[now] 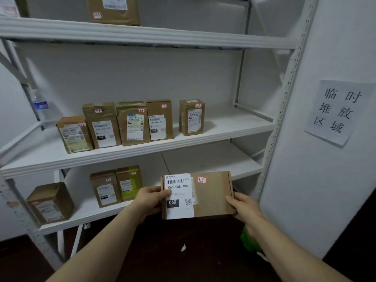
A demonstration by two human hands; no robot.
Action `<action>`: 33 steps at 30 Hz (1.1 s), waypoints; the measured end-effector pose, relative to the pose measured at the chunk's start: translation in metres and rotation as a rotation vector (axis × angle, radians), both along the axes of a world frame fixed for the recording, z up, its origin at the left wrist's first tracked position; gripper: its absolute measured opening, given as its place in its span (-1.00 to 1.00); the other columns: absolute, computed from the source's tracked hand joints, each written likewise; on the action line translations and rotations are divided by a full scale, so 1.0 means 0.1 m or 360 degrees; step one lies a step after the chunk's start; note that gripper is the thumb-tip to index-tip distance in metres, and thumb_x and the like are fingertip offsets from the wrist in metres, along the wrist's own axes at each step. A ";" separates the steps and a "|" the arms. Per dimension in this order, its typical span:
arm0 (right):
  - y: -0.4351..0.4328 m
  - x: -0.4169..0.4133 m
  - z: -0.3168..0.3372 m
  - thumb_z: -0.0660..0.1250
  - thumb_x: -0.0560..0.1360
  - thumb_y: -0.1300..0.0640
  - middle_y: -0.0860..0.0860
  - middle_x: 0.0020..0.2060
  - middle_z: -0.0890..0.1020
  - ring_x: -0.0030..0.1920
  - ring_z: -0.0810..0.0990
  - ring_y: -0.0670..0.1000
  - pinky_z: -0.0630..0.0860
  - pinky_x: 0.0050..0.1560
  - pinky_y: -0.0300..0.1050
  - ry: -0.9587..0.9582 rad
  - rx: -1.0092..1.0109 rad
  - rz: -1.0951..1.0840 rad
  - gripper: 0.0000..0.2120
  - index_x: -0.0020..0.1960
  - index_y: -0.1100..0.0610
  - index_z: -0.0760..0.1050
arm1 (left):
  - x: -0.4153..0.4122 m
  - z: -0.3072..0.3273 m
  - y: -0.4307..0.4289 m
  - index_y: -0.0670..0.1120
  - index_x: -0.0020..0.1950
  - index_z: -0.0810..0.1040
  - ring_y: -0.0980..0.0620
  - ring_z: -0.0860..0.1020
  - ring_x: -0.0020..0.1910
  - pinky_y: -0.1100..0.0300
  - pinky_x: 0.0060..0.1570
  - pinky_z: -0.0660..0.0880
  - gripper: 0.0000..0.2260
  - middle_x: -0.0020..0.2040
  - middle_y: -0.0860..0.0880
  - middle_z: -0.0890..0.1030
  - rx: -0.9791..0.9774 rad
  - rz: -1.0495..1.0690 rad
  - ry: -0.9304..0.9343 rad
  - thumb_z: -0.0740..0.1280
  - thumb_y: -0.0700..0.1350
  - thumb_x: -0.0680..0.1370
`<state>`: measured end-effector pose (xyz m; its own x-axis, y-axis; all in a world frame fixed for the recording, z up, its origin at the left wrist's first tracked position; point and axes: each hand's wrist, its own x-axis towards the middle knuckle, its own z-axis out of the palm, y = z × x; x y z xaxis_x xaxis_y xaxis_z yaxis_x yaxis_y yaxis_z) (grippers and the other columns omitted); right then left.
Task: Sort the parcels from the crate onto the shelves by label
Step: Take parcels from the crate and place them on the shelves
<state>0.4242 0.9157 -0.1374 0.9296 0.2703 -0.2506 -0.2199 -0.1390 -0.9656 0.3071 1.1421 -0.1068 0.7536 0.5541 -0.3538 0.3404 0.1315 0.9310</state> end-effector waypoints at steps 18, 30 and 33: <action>0.16 1.20 -0.20 0.32 0.55 0.19 -0.07 -0.11 0.60 -0.07 0.55 -0.06 0.50 0.03 -0.07 0.0133 -0.0005 0.0280 -0.78 0.20 0.13 0.54 | 0.86 -0.13 0.06 -0.21 0.20 0.55 -0.04 0.63 -0.04 0.12 -0.12 0.56 -0.71 0.02 -0.12 0.66 -0.0002 0.0220 0.0087 0.41 -0.18 0.50; 0.49 1.32 -0.35 0.36 0.52 0.20 0.03 -0.02 0.63 0.02 0.59 0.03 0.54 0.05 -0.04 0.0227 -0.0034 0.0379 -0.75 0.20 0.15 0.54 | 0.80 -0.27 0.34 -0.18 0.19 0.58 -0.03 0.64 -0.03 0.13 -0.13 0.56 -0.72 -0.02 -0.08 0.68 0.0007 0.0311 0.0129 0.42 -0.16 0.50; 0.61 1.29 -0.35 0.38 0.51 0.21 0.03 -0.03 0.63 0.03 0.59 0.04 0.53 0.04 -0.04 0.0241 -0.0040 0.0423 -0.77 0.16 0.14 0.55 | 0.71 -0.30 0.41 -0.17 0.15 0.59 -0.02 0.64 -0.04 0.11 -0.09 0.56 -0.76 -0.04 -0.07 0.68 0.0032 0.0355 0.0154 0.42 -0.15 0.50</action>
<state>0.5533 0.9765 -0.1729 0.7787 0.4913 -0.3903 -0.3135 -0.2342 -0.9203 0.3784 1.1830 -0.1366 0.5748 0.7107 -0.4055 0.3926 0.1953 0.8987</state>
